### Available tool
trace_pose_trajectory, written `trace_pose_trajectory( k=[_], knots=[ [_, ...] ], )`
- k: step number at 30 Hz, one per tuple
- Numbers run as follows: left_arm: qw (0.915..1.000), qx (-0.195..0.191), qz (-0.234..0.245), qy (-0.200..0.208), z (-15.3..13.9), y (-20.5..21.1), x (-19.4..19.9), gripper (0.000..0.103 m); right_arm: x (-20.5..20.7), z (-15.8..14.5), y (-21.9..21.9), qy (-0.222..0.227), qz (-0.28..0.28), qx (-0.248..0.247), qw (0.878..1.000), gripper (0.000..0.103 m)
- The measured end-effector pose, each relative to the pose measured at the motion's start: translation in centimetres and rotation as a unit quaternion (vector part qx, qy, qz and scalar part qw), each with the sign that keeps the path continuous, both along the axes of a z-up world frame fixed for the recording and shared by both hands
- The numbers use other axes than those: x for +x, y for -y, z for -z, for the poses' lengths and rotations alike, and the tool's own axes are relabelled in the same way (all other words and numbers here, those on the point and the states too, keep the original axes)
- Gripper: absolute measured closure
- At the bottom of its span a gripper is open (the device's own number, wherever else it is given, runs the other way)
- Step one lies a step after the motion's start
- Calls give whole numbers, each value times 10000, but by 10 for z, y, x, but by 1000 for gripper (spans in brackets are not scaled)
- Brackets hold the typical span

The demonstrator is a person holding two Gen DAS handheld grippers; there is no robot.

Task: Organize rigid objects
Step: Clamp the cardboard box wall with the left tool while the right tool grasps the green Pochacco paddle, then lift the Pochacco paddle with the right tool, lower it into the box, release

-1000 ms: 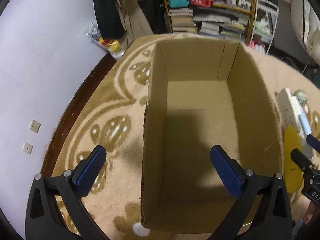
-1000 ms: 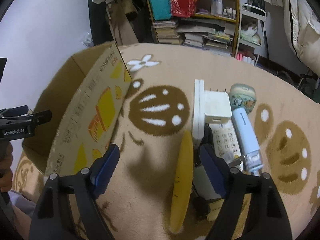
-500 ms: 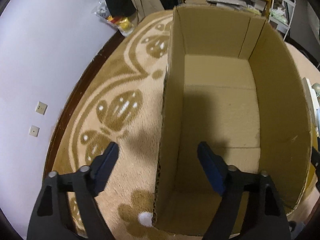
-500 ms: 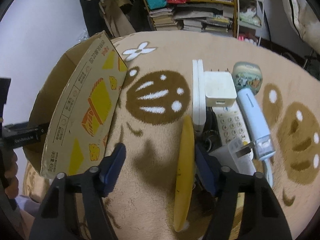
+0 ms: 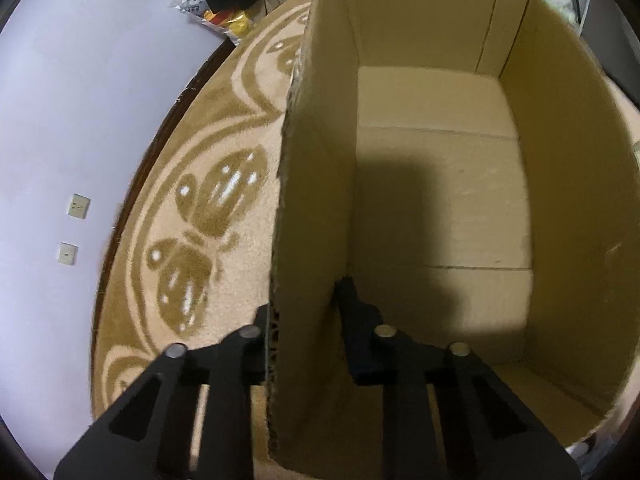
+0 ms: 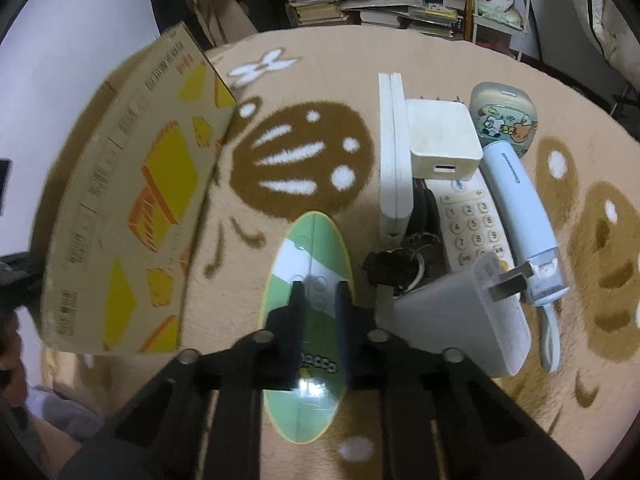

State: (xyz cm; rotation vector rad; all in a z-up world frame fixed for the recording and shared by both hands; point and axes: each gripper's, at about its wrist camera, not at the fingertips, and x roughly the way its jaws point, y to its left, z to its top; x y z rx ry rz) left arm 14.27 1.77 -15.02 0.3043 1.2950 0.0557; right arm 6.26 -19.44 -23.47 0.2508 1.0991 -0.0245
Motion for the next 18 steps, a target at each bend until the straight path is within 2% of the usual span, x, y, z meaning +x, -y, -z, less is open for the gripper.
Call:
trace_pose_trajectory(
  k=[4,6,9,11,14,18],
  knots=[
    [10000,8,14,42,0,1,1,86,0,-1,-1,52,-11,91,9999,86],
    [10000,17,21,47,0,2,1,86,-2,-3,-5,120,-14,-107,9999,68],
    [10000,-18,-28,29,0,1,1,86,-5,-9,-16,223,-159,-395,9988,52],
    [10000,2,-18,26,0,-1,2,85,-5,-9,-23,205,-253,-536,9980,46],
    [10000,29,2,30,0,-2,2,85,-2,-2,-27,68,-279,-593,9978,41],
    [10000,8,-6,19,1,-3,2,85,4,9,-29,-176,-244,-621,9976,41]
  ],
)
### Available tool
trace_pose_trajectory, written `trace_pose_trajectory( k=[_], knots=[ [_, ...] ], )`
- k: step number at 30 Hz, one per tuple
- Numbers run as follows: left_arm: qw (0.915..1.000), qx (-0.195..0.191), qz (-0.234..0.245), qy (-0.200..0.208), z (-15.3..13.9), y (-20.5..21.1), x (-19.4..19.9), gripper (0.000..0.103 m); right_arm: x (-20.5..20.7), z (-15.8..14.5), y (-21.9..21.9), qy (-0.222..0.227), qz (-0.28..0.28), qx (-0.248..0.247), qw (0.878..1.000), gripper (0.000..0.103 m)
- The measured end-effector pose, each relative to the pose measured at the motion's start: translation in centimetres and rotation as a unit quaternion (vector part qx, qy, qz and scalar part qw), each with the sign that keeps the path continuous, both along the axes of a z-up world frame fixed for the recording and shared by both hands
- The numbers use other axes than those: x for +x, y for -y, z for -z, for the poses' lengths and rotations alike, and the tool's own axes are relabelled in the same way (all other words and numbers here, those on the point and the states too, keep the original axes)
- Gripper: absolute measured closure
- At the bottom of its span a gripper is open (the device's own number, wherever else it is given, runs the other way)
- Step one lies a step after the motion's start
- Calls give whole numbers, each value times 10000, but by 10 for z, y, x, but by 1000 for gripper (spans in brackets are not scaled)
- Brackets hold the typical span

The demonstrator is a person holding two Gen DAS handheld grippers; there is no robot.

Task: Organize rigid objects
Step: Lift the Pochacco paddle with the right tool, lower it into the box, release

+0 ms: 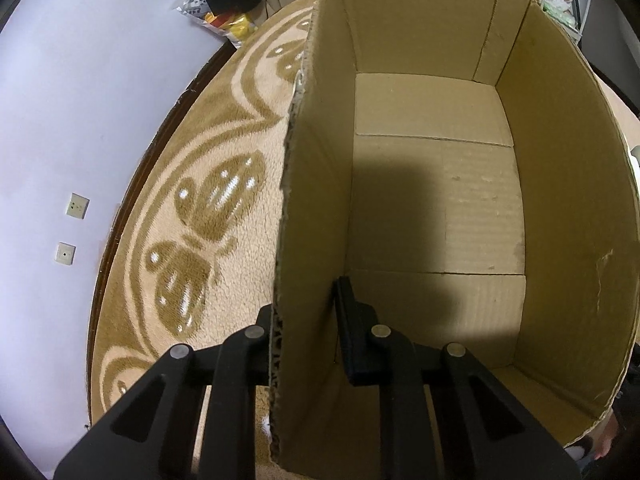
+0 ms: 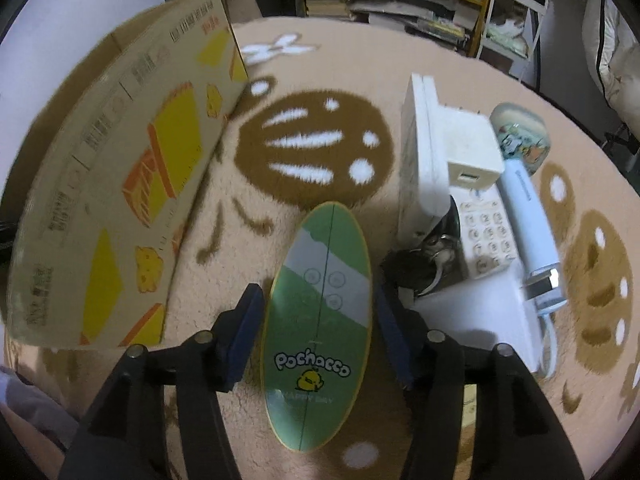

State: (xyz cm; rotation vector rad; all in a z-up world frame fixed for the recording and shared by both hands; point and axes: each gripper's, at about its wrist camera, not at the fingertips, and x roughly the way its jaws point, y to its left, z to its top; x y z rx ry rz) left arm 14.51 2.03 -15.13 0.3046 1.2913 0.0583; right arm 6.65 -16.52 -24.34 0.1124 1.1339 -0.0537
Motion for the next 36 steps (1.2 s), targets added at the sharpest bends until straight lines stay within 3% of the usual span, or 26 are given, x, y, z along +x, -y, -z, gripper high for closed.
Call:
trace_pose_trajectory(
  k=[5,10,32,36],
  knots=[
    [10000,16,19,7,0,-1,0,85,4,4,-4,-51,19,-152,9999,43],
    [10000,8,15,-6,0,0,-1,85,0,-8,-2,279,100,8,9996,44],
    [9998,149,112,72,-2,10,-2,85,16,-124,-4,1784,116,508,9826,44],
    [9997,194,150,83,-3,12,-3,85,27,-147,-11,2215,108,721,9724,44]
  ],
)
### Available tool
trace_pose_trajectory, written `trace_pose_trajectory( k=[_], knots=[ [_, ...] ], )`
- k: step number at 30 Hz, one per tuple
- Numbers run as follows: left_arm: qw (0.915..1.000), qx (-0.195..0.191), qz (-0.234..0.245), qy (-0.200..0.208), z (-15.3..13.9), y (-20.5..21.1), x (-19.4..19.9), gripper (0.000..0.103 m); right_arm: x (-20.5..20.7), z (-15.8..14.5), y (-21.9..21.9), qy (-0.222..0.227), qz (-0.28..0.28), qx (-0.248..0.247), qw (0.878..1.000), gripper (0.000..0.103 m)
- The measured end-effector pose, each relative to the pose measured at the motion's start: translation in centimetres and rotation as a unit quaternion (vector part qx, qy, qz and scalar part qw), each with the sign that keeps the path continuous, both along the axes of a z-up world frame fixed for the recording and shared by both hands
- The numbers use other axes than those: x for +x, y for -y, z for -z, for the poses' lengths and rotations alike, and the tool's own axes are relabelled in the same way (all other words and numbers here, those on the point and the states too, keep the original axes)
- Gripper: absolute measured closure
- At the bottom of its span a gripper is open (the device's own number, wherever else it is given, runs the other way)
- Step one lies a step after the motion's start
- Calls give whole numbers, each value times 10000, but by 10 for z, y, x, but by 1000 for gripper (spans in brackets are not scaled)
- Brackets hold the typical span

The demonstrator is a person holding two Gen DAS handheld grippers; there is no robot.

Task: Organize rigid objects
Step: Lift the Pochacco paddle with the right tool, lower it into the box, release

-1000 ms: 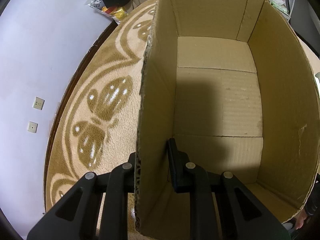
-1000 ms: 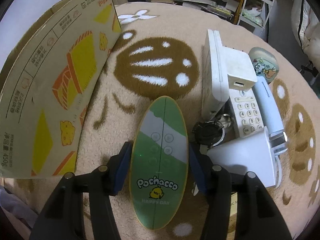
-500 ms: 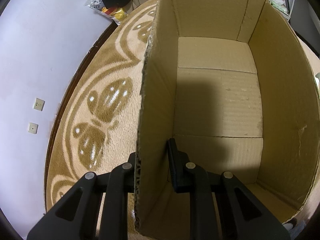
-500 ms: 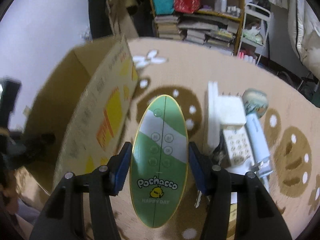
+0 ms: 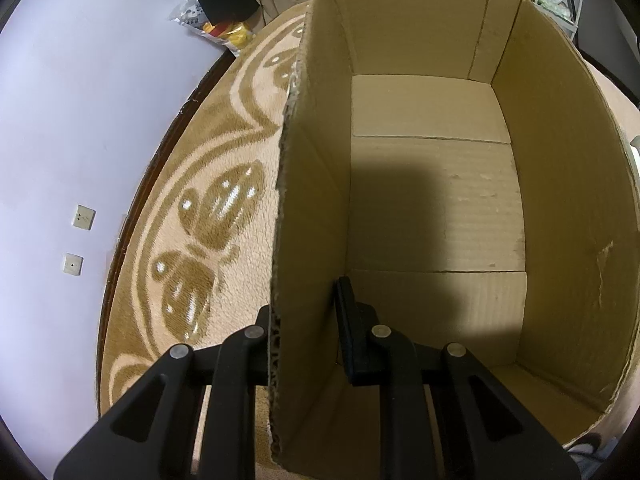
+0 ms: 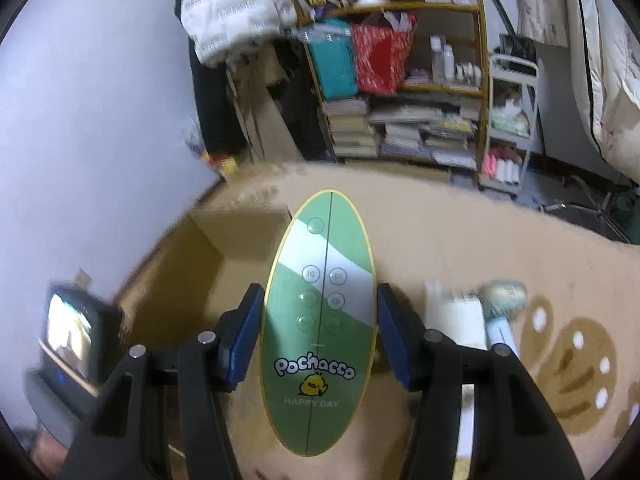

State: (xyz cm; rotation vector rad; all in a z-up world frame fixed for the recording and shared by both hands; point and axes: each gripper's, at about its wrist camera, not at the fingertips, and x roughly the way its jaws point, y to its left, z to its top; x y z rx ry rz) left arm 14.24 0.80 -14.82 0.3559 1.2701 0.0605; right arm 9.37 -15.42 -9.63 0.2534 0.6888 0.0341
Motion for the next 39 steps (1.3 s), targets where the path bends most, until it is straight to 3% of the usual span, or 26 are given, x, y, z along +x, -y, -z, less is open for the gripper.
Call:
trace_pose_trajectory(
  k=[7,22,32,39],
  knots=[
    [10000,0,-11,-13,0,1,1,85,30,-20,-30,81,-242,58,9997,44],
    [10000,-21,-5,-13,0,-2,2,85,46,26,-60,-755,-628,370,9945,44],
    [10000,-61,8,-34,1,-2,3,85,42,30,-53,-781,-576,475,9941,42],
    [10000,-77,16,-37,1,-4,4,85,31,23,-37,-694,-429,523,9953,29]
  ],
)
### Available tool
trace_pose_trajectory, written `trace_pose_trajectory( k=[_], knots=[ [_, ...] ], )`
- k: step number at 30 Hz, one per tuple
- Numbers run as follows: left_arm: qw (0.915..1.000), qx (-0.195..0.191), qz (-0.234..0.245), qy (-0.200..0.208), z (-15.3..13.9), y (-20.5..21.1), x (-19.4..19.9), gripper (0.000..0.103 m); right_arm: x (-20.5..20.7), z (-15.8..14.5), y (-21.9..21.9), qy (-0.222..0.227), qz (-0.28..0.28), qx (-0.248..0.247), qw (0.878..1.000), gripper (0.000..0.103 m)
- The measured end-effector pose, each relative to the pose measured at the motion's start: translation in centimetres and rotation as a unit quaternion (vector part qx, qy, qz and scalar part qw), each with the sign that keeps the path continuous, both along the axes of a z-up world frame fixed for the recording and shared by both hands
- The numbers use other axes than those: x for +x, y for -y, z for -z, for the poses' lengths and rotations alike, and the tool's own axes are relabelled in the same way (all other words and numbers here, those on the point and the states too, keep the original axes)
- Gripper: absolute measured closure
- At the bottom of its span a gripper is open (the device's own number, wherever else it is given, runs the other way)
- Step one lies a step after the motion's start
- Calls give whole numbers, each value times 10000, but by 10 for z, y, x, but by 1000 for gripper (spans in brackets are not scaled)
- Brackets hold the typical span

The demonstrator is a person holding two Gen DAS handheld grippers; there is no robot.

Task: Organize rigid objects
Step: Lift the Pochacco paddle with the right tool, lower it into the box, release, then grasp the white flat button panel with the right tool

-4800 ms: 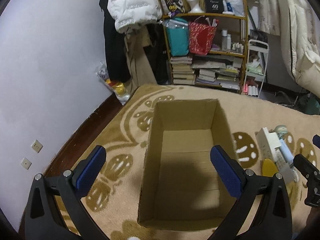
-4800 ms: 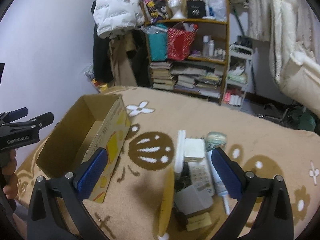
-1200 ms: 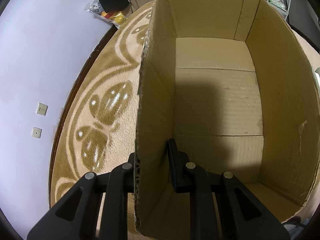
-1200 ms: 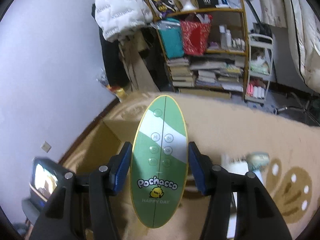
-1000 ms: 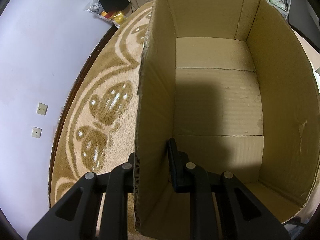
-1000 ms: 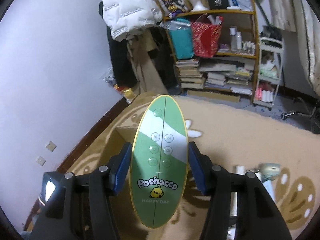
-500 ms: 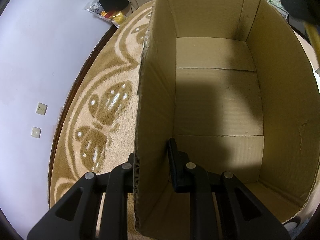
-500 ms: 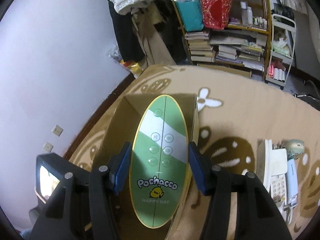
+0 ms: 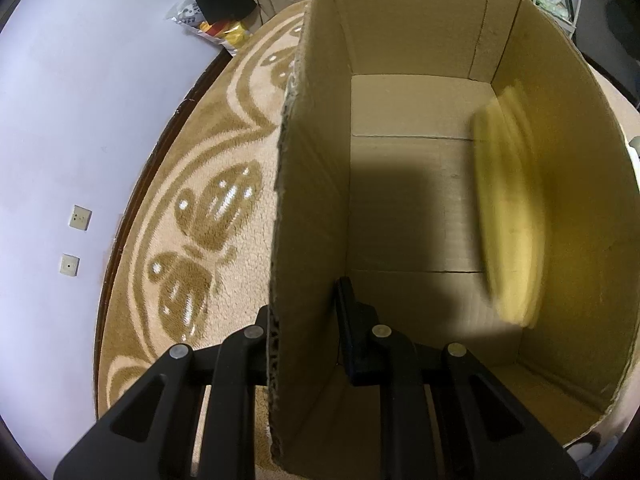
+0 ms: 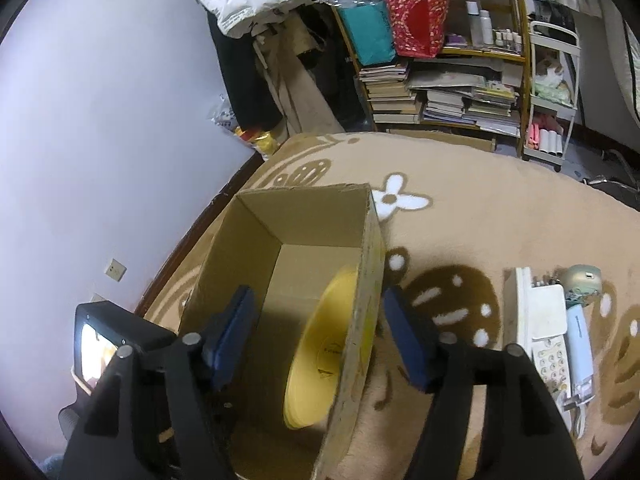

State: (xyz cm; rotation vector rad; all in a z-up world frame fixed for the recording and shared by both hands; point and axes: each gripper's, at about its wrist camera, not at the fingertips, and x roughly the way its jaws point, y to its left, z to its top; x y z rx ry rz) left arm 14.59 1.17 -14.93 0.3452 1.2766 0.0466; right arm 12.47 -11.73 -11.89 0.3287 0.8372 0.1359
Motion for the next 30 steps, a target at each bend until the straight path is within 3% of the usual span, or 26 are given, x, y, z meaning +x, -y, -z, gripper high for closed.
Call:
trace_pose_trajectory(
  k=[6,13,19,22,30],
  knots=[
    [10000,26,8,22,0,1,-1,85,-14,-7,24,89,278,-652,9974,12],
    [10000,11,3,27,-2,1,0,85,-21,5,63,-44,808,-1077,9909,12],
    [10000,52,50,15,-4,4,0,85,-23,28,91,-137,1034,-941,9901,12],
    [10000,59,54,16,-4,4,0,85,-16,36,99,-276,1072,-810,9905,15],
    [9998,146,133,44,-5,7,-2,85,-13,60,103,-611,1086,-712,9896,36]
  ],
)
